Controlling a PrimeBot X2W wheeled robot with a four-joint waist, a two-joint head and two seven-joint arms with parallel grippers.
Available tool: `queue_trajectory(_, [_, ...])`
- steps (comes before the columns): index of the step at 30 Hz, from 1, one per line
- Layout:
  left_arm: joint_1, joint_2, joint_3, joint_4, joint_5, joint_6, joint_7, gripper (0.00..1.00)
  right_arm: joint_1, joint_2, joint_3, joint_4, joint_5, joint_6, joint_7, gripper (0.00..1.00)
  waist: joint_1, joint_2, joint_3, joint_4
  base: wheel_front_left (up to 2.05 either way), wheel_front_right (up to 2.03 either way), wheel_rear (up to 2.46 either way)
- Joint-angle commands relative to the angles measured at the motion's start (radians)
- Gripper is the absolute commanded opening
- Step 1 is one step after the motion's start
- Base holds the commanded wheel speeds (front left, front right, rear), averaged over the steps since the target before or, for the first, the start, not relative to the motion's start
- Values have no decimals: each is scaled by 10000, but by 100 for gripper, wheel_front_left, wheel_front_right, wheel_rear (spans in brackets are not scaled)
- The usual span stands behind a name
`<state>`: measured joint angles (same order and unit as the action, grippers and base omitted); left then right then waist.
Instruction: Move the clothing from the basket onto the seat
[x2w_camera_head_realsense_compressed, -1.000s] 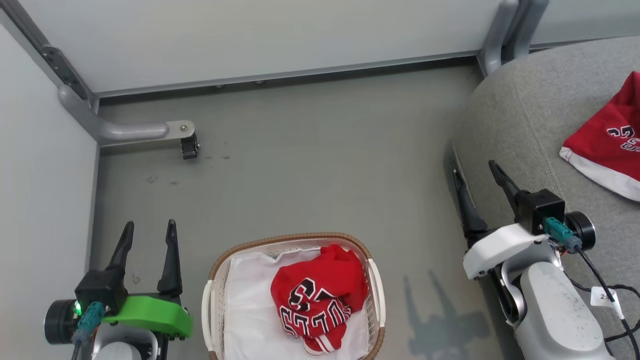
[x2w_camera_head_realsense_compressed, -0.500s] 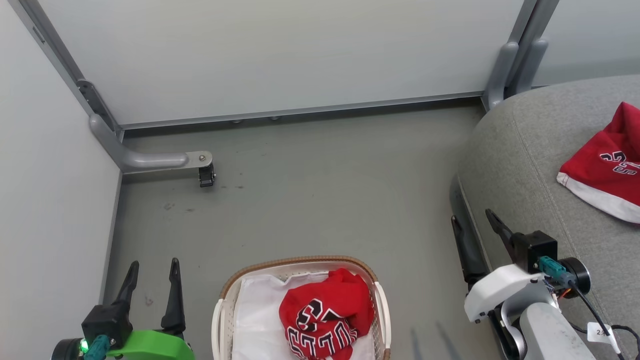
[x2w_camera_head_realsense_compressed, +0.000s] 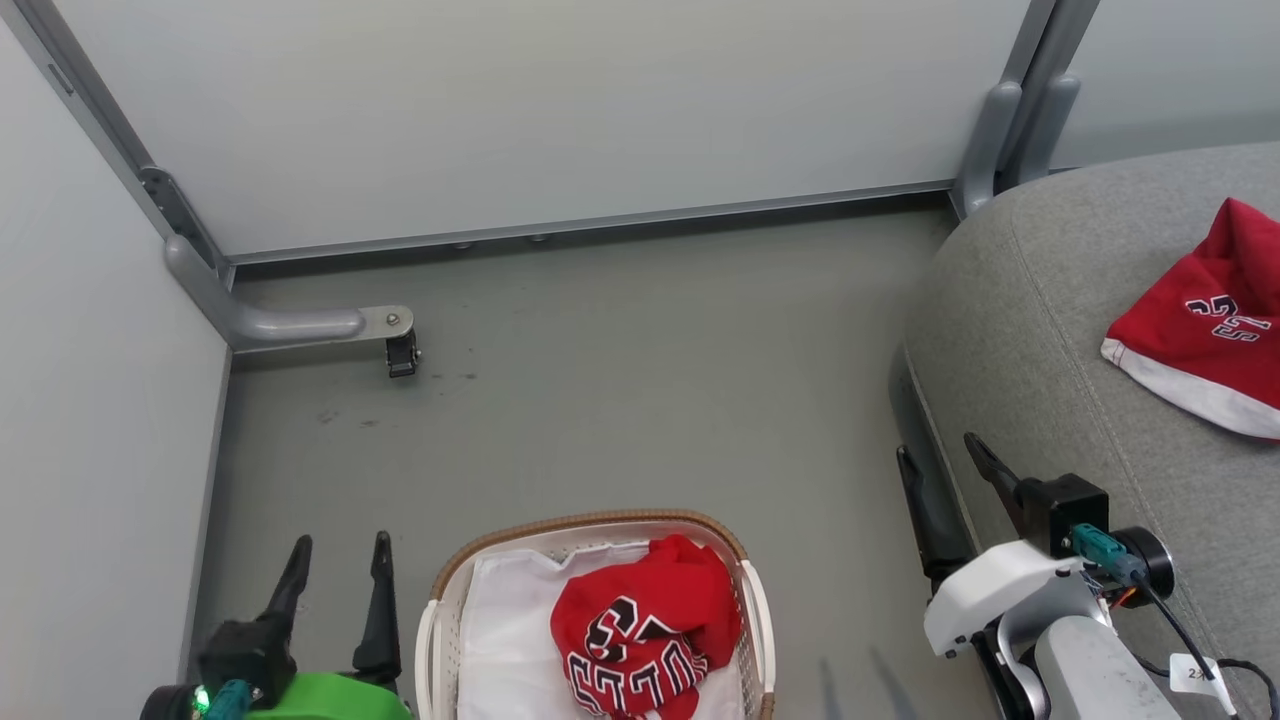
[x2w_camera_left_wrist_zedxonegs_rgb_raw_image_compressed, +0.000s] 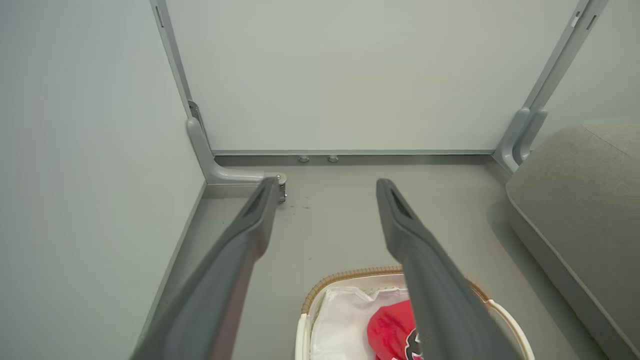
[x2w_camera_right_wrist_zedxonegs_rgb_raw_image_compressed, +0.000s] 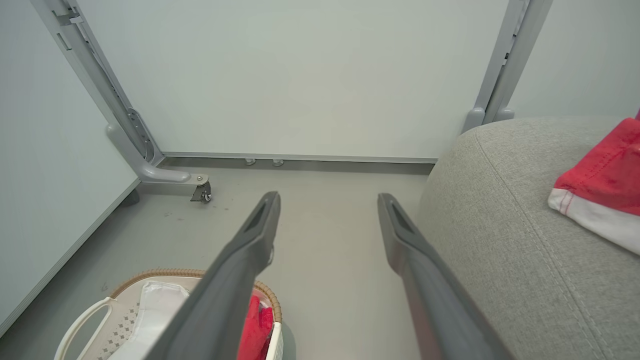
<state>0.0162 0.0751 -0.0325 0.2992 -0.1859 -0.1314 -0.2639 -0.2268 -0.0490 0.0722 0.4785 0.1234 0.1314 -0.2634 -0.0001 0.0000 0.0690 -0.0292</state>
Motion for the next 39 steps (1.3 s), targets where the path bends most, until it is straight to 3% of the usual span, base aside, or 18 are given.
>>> queue_trajectory(1, [-201,30,-133,52,-109,14,-6,100,-189,-36,18,-58,-40,-14,-19,100,1,0,221,-28,0,0,0])
queue_trajectory(13, [-1600,513,-1931,645,-919,14,-6,100,-1454,-37,376,-569,106,-14,-19,100,1,0,2094,-409,0,0,0])
queue_trajectory(31, [-4090,1785,-5006,2077,-2092,14,-6,100,-2634,-31,691,-1800,312,-14,-19,100,1,0,5015,-1185,0,0,0])
queue_trajectory(39, [-4808,1995,-6114,2642,-2454,14,-6,100,-2891,-25,724,-2289,514,-14,-19,100,1,0,5904,-1402,0,0,0])
